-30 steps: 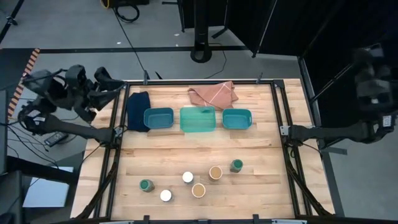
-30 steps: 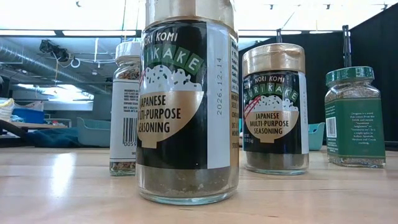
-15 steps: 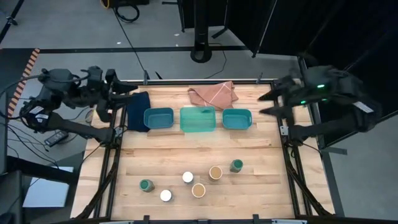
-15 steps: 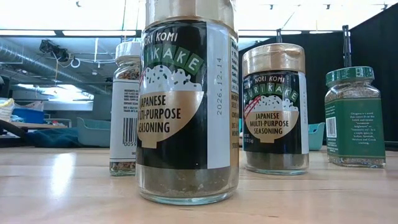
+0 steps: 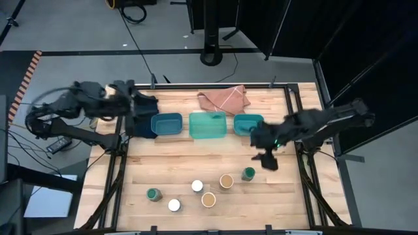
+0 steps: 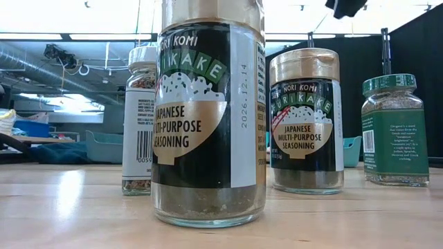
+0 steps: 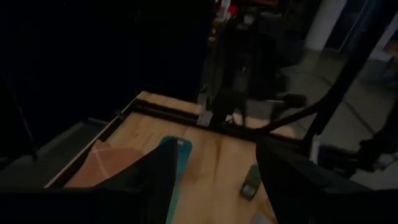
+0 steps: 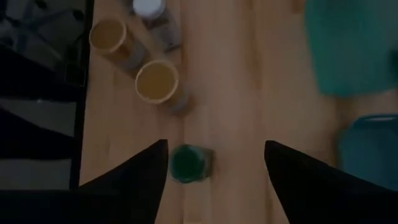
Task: Sort spices by type
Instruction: Put the top green seasoning bottle into the light green bin
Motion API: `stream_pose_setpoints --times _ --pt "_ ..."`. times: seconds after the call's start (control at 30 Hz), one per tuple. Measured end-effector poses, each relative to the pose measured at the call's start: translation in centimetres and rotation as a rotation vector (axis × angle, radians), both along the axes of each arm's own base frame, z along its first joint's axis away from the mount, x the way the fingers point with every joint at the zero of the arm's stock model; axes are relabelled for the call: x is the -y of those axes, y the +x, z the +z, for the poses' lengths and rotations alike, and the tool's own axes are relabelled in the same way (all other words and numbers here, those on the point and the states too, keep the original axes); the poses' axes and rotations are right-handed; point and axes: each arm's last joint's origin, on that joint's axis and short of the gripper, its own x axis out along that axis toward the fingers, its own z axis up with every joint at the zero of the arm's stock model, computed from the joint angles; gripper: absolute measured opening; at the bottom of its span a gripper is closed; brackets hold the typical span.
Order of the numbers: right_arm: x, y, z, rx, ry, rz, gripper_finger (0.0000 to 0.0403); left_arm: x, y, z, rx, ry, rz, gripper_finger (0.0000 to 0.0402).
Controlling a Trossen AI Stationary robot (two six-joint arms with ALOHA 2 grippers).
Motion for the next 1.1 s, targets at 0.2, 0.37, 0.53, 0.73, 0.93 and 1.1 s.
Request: stream_pose_setpoints --times 0.2,0.37,0.53,0.73,0.93,1.1 --pt "-3.1 1.4 -2.7 -0.047 -0.022 -0.016 0.0272 -0.1 1.6 -4.4 -0.04 0.005 0.053 0.0223" --pt "-4.4 1.8 -4.2 -0.107 -0.079 -0.022 0.0272 -0.1 2.7 -8.0 -0.078 -0.049 0.075 0.0223" --pt "-4.6 2.1 -4.6 -0.127 -0.06 -0.077 0.0284 -0.1 3.3 -9.7 -0.081 -0.116 0.09 0.0223" --pt "-4.9 2.2 -4.9 -0.138 -0.063 -0.075 0.0315 -0.1 3.4 -10.0 -0.07 -0.139 0.08 0.0223" --pt "-5.6 3.1 -7.1 -0.236 -0.107 -0.073 0.0348 -0.1 3.4 -10.0 -0.074 -0.143 0.079 0.0223" --pt "-5.9 3.6 -7.5 -0.225 -0.096 -0.069 0.0353 -0.1 3.4 -10.1 -0.08 -0.142 0.079 0.0223"
